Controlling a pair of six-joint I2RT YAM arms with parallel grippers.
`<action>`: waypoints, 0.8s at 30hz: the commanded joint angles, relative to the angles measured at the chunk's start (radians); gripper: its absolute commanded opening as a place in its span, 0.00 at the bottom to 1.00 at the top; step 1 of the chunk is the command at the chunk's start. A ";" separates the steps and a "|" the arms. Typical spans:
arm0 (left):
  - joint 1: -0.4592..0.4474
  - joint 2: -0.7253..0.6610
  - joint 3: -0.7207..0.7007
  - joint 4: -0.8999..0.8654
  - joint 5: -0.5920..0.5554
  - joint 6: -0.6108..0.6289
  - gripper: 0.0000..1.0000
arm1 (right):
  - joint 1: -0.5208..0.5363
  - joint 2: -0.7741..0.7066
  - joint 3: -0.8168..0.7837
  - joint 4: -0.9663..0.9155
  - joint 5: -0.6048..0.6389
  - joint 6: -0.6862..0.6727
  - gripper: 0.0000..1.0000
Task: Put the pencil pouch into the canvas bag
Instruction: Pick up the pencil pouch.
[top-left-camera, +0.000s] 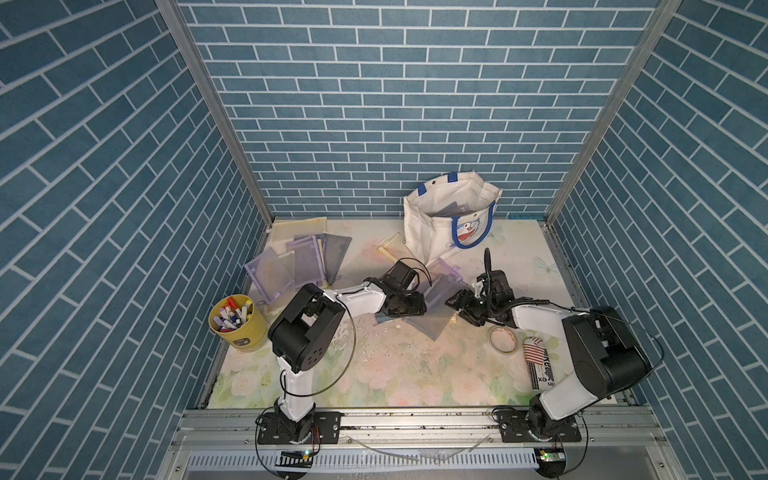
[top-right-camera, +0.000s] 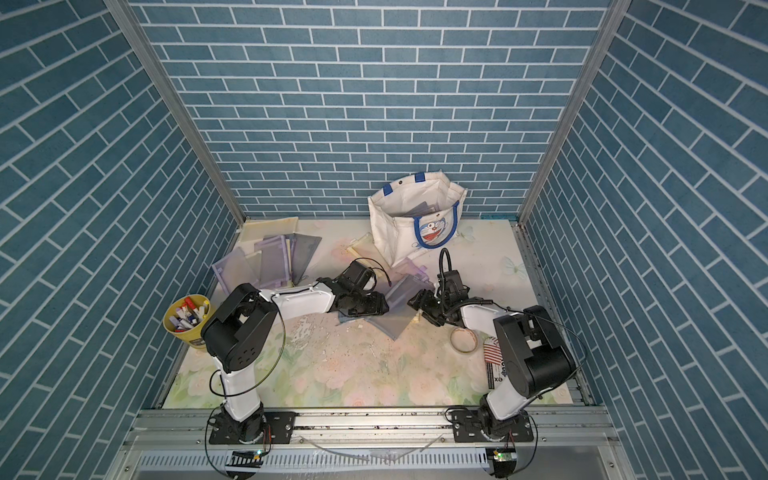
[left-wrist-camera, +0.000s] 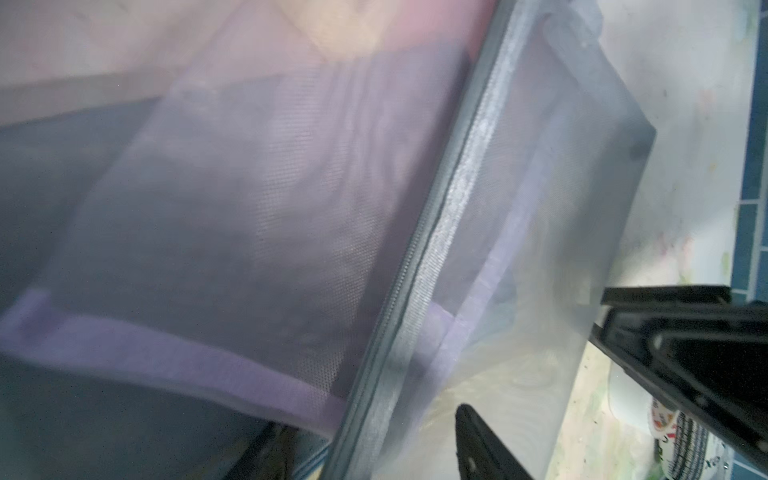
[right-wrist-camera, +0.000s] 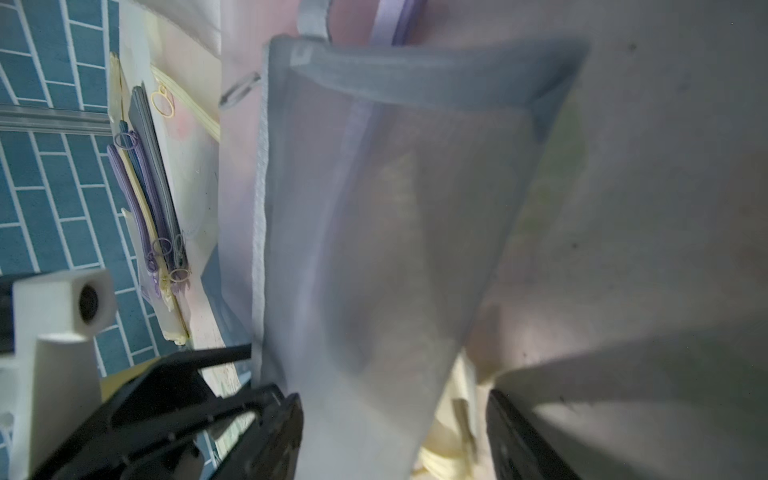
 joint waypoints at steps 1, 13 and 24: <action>-0.061 -0.024 -0.071 0.061 0.026 -0.082 0.60 | -0.002 0.031 -0.029 0.045 -0.013 0.029 0.63; -0.126 -0.161 -0.182 0.099 0.057 -0.130 0.34 | -0.002 -0.081 -0.107 0.034 -0.028 0.040 0.43; -0.126 -0.190 -0.191 0.153 0.112 -0.146 0.00 | 0.002 -0.176 -0.105 -0.060 -0.072 0.024 0.43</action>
